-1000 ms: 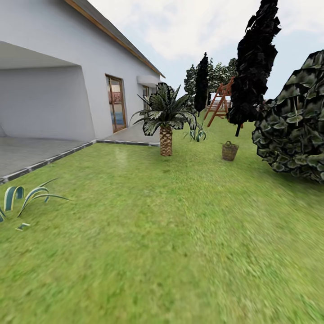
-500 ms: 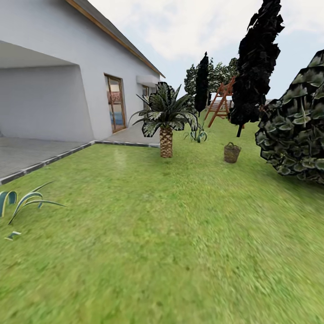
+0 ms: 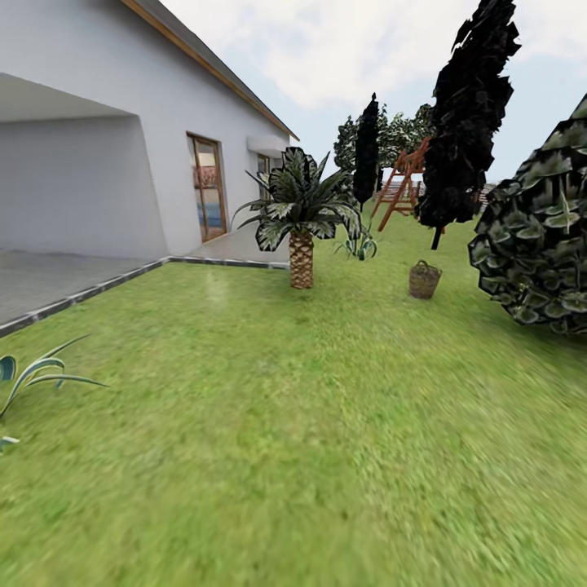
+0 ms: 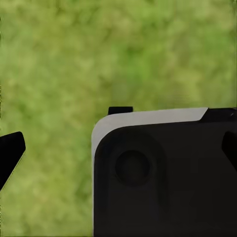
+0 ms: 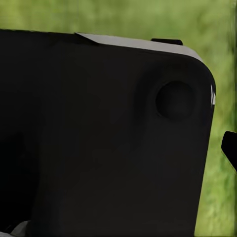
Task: Take the three Easter eggs out of the wicker basket on the lawn in the garden, then place them on the lawn next to a single tree (choose any tree) so that all three eggs are next to the same tree and none are left in the basket.
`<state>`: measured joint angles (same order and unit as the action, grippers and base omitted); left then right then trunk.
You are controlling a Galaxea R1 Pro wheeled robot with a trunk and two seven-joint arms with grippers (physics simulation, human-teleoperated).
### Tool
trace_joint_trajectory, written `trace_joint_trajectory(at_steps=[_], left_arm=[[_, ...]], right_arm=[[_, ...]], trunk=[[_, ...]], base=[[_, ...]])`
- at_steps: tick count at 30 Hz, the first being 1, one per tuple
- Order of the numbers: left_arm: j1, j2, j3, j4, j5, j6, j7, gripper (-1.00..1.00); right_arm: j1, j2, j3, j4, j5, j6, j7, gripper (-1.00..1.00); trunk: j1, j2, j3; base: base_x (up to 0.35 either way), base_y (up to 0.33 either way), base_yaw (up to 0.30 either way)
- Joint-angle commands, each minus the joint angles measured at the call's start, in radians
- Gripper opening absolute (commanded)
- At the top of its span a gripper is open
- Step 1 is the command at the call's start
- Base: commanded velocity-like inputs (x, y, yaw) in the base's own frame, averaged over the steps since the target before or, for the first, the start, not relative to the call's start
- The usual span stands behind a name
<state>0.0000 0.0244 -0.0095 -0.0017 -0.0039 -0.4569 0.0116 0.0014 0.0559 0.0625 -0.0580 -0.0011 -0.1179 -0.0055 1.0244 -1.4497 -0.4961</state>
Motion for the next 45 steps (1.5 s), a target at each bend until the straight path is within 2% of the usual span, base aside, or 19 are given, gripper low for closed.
trace_joint_trajectory(at_steps=[1,16,30,45], left_arm=[[0.0,0.0,-0.001,0.0,-0.001,-0.003,0.001,1.0],[0.0,0.0,-0.001,0.0,-0.001,-0.003,0.001,1.0],[0.0,0.0,-0.001,0.0,-0.001,-0.003,0.001,1.0],[0.0,0.0,-0.001,0.0,0.0,-0.003,0.001,1.0]], right_arm=[[0.0,-0.001,0.006,-0.001,-0.001,-0.002,-0.001,1.0],[0.0,-0.004,0.005,0.0,-0.002,-0.002,-0.001,1.0],[0.0,-0.004,0.004,0.0,-0.003,-0.003,-0.001,1.0],[0.0,-0.004,0.005,0.0,-0.002,-0.002,-0.001,1.0]], trunk=[[0.001,0.0,-0.001],[0.001,0.0,-0.001],[0.001,0.0,-0.001],[0.001,0.0,-0.001]], base=[[0.314,0.0,0.0],[0.295,0.0,-0.001],[0.277,0.0,-0.203],[0.266,0.0,-0.022]])
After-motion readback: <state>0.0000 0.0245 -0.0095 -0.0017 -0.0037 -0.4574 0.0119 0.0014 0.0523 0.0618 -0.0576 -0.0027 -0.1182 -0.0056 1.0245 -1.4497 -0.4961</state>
